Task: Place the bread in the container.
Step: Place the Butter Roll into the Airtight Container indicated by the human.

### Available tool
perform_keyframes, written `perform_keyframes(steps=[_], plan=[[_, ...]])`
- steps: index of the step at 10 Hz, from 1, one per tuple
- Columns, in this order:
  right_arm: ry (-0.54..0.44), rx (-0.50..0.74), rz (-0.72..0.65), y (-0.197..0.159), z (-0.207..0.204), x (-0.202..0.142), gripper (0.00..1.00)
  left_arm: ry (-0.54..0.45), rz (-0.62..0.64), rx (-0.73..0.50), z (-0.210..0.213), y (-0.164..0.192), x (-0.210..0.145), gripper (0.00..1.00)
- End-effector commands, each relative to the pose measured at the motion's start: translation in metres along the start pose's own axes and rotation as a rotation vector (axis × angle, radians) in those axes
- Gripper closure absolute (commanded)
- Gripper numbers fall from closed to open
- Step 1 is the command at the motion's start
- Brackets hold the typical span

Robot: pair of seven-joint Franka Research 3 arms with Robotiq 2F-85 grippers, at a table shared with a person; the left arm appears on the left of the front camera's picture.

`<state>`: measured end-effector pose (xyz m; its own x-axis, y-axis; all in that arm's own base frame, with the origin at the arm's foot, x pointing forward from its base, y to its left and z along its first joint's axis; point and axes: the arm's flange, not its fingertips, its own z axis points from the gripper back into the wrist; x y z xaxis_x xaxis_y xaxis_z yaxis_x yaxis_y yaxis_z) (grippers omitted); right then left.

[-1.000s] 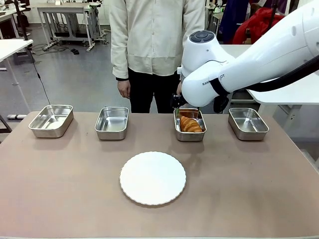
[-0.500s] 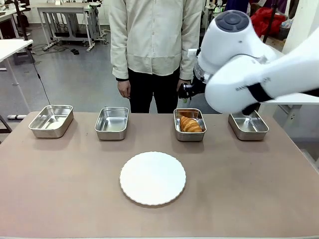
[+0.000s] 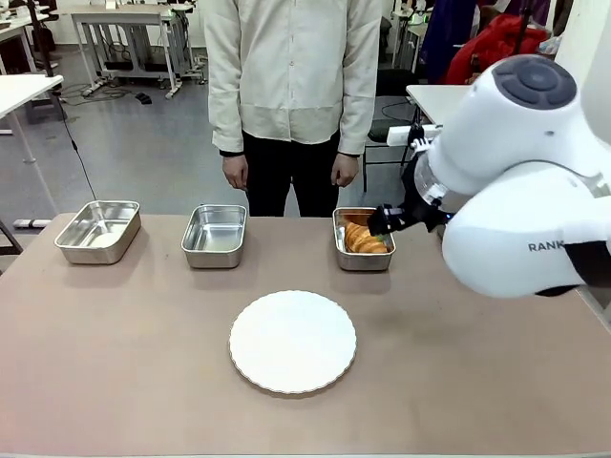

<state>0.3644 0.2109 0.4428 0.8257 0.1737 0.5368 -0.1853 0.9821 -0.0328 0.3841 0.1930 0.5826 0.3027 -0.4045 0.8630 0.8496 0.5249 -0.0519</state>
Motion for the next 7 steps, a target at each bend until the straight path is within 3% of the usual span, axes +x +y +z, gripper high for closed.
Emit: perform_keyframes(steps=[1, 2, 3, 4, 7], plan=[[0.032, 0.043, 0.036, -0.016, 0.017, -0.013, 0.00, -0.019, -0.009, -0.005, 0.001, 0.000, 0.001, 0.00], [0.046, 0.046, 0.031, -0.016, 0.015, -0.014, 0.00, -0.019, -0.009, -0.005, 0.001, 0.000, 0.001, 0.00], [0.144, 0.055, 0.062, -0.019, 0.003, -0.007, 0.00, -0.019, -0.009, -0.005, 0.001, 0.000, 0.001, 0.00], [0.024, 0.025, 0.018, -0.005, 0.008, -0.002, 0.00, -0.019, -0.009, -0.005, 0.001, 0.000, 0.001, 0.00], [0.024, 0.025, 0.018, -0.005, 0.008, -0.002, 0.00, -0.019, -0.009, -0.005, 0.001, 0.000, 0.001, 0.00]])
